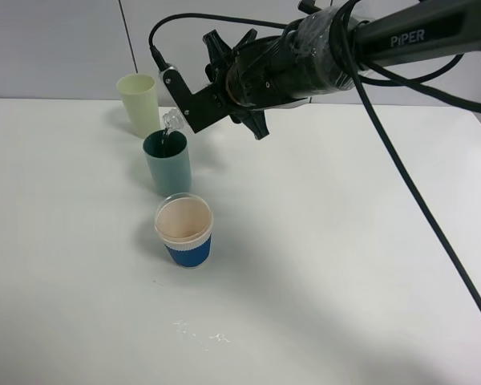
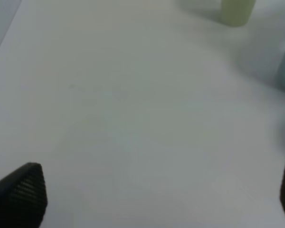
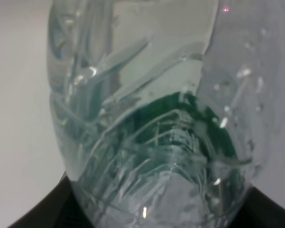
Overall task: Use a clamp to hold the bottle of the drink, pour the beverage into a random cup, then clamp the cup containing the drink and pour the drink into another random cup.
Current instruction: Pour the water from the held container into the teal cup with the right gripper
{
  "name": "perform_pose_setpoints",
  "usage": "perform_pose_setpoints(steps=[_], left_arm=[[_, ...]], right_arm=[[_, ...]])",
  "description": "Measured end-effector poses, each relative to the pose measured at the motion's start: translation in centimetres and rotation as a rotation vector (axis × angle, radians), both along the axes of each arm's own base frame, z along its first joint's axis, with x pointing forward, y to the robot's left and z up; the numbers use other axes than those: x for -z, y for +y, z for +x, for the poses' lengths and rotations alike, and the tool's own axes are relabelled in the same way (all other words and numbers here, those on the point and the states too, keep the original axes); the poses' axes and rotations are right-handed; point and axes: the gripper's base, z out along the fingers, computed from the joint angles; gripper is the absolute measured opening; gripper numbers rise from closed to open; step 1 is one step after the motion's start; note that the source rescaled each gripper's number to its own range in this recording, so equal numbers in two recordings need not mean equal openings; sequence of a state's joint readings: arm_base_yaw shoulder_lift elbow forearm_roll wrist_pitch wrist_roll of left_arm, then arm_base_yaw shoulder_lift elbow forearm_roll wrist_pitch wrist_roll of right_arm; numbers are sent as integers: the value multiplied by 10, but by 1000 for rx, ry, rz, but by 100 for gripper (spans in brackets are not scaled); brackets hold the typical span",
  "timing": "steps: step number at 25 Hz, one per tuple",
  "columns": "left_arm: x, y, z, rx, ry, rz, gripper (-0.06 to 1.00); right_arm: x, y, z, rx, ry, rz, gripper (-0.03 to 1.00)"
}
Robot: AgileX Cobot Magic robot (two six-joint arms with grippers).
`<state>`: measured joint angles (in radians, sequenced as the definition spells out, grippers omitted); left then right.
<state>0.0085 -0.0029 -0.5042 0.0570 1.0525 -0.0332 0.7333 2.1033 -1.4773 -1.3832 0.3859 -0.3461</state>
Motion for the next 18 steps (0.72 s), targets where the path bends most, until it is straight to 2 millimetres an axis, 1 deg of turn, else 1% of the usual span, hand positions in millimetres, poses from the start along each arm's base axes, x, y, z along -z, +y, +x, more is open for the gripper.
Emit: perform_pose_setpoints(steps=[18], left_arm=[[0, 0, 0, 0, 0, 0, 100]], right_arm=[[0, 0, 0, -66, -30, -100, 0]])
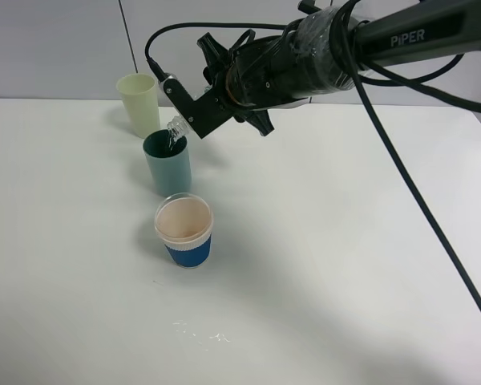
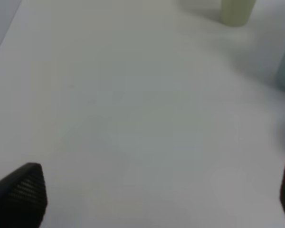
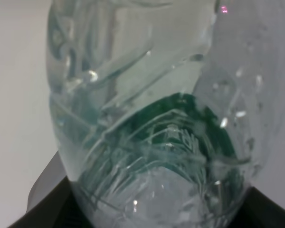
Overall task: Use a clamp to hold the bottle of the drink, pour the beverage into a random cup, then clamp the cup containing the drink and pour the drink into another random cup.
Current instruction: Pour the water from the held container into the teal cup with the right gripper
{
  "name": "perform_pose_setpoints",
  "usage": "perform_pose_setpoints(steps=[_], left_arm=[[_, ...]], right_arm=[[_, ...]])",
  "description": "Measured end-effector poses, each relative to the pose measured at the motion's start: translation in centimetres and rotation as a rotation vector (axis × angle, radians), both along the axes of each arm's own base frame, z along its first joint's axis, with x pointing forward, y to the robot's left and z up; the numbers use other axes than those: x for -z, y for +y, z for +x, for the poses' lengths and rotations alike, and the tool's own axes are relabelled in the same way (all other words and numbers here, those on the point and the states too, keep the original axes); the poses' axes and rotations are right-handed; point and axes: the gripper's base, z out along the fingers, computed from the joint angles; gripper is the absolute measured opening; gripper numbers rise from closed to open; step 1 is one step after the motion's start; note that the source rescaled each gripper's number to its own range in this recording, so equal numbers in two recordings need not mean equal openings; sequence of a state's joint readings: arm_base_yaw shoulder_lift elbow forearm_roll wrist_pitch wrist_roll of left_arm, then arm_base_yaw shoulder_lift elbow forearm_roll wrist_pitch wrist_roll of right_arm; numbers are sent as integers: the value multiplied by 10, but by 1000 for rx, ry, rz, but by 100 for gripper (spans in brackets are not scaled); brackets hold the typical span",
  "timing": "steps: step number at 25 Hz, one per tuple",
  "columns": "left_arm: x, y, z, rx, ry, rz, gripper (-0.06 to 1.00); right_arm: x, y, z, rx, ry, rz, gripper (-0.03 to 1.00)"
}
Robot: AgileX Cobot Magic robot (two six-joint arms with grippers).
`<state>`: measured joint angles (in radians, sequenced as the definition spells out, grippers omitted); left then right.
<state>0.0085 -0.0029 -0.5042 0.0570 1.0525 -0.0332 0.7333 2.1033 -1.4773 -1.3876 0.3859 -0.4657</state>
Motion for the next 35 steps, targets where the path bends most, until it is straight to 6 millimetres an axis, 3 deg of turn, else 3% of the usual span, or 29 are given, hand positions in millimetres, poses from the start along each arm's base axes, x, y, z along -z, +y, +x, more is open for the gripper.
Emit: perform_pose_setpoints(steps=[35], left_arm=[[0, 0, 0, 0, 0, 0, 100]], right_arm=[[-1, 0, 0, 0, -3, 1, 0]])
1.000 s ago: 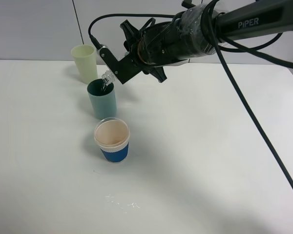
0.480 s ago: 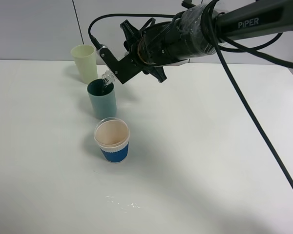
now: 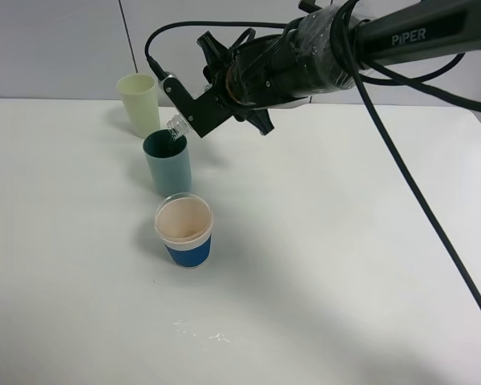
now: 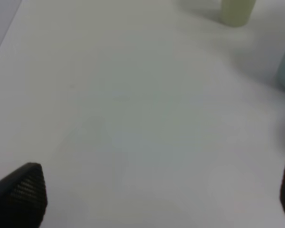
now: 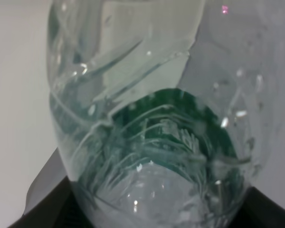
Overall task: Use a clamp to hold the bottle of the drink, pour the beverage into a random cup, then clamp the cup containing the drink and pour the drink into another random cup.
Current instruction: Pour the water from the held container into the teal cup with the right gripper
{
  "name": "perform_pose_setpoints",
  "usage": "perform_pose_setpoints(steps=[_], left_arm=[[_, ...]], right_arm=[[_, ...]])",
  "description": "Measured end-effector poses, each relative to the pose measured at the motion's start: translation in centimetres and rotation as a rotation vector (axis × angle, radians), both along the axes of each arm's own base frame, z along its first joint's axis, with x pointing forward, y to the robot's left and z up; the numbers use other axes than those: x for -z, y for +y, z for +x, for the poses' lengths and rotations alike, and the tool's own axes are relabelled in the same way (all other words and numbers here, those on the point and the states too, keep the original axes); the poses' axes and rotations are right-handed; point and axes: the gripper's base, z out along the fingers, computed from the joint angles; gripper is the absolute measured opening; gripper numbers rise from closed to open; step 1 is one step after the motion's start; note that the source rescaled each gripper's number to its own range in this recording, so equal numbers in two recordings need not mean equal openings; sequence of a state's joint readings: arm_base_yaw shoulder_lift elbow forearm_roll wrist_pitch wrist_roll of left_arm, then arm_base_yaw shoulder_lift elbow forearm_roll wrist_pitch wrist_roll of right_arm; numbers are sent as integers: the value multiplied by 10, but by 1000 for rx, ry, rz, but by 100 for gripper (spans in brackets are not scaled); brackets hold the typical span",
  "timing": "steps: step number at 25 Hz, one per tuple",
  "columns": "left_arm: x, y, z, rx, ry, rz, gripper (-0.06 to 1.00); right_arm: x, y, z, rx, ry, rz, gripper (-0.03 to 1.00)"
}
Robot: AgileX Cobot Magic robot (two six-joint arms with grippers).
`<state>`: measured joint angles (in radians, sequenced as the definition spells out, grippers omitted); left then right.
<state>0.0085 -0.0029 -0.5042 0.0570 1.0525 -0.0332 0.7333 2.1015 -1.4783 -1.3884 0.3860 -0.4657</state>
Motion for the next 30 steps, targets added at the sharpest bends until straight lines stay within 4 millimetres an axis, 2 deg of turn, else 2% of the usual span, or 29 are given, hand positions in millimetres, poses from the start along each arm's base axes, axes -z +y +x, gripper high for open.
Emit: perform_pose_setpoints(steps=[17, 30], left_arm=[[0, 0, 0, 0, 0, 0, 100], [0, 0, 0, 0, 0, 0, 100]], right_arm=[[-7, 0, 3, 20, -22, 1, 0], [-7, 0, 3, -51, -52, -107, 0]])
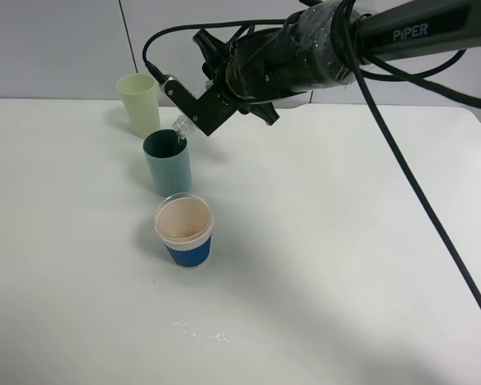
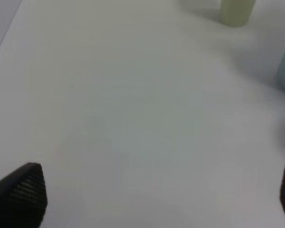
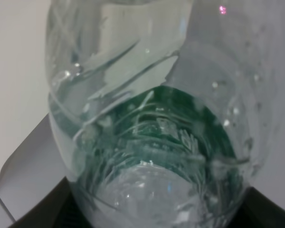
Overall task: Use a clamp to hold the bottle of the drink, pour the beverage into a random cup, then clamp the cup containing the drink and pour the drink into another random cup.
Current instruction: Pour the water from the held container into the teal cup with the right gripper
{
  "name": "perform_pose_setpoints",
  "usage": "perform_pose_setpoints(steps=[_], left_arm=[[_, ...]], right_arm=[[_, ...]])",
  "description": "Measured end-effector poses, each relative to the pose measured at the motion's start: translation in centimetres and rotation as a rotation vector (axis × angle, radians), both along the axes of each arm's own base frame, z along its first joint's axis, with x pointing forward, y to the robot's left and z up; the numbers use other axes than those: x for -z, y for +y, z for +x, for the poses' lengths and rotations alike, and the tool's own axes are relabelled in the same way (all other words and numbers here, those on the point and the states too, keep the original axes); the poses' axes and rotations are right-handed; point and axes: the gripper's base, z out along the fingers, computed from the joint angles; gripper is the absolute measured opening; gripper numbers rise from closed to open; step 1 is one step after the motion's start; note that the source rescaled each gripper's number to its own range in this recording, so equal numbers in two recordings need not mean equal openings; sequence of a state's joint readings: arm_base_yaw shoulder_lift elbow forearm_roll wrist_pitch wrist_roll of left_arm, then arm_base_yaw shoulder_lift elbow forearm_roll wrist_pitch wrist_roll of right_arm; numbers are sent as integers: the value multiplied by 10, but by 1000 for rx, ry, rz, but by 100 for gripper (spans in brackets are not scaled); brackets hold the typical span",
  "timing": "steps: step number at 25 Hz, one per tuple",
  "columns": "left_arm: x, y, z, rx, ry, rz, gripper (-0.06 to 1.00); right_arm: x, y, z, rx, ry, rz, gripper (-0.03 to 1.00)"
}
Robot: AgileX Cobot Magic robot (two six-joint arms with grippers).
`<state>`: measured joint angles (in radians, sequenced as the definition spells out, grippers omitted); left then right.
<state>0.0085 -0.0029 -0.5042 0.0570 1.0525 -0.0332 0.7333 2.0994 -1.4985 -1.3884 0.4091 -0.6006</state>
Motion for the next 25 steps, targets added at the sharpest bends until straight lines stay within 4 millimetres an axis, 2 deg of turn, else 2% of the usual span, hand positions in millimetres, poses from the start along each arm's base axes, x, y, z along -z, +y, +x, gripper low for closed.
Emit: perform_pose_setpoints(steps=[14, 25], left_arm=[[0, 0, 0, 0, 0, 0, 100], [0, 0, 0, 0, 0, 0, 100]], right_arm=[[0, 2, -1, -26, 2, 4, 0], [-11, 9, 2, -63, -17, 46, 0]])
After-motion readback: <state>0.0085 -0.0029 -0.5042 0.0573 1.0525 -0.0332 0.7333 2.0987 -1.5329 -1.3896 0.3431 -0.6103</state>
